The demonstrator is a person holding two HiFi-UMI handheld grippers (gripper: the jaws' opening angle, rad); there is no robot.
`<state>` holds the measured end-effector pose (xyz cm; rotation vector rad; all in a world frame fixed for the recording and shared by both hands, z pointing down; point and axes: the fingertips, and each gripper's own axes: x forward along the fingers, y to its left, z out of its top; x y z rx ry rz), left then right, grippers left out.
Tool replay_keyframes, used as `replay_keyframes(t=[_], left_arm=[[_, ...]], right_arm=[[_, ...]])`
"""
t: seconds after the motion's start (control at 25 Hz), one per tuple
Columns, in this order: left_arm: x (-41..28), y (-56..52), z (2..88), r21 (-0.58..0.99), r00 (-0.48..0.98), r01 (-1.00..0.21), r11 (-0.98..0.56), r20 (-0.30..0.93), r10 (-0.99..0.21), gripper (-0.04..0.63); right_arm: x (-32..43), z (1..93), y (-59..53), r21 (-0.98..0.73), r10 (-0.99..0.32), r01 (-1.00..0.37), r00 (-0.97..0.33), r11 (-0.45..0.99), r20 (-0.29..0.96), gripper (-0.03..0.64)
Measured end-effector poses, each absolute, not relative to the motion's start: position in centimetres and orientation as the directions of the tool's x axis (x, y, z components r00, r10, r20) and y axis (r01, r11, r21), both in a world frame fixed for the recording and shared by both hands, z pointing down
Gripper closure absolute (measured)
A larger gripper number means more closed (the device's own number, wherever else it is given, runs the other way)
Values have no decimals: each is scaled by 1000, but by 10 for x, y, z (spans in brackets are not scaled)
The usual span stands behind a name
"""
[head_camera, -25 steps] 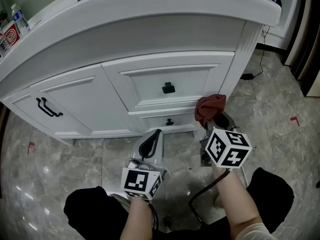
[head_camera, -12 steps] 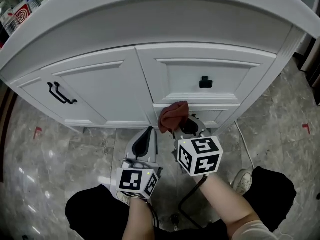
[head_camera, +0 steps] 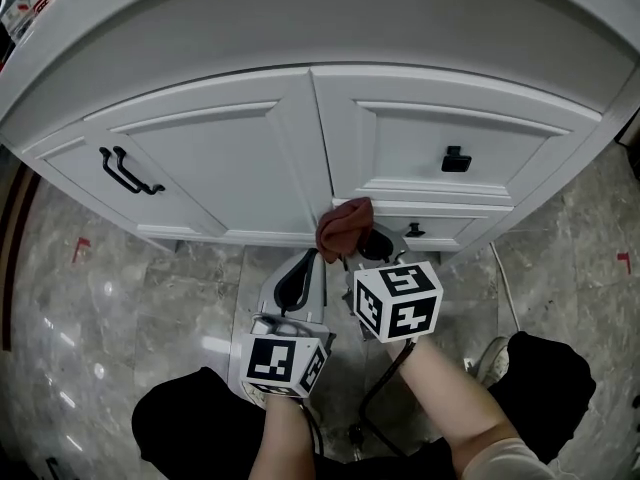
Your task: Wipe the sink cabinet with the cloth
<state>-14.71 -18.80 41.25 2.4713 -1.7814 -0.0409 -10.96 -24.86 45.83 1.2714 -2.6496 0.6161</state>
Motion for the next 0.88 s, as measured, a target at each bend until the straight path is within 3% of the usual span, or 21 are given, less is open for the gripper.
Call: replay_keyframes(t=[0.6,0.88], left_arm=[[-99,-198,414,114,395,-914,-391,23,-918,595],[-72,-201,415,124,437,-894,-430,31,-899,595]], right_arm=[[-26,475,-258,-301,-768,-850,-522,432,371,538],[5,474,-258,-402,-774,-833,-524,380,355,537]])
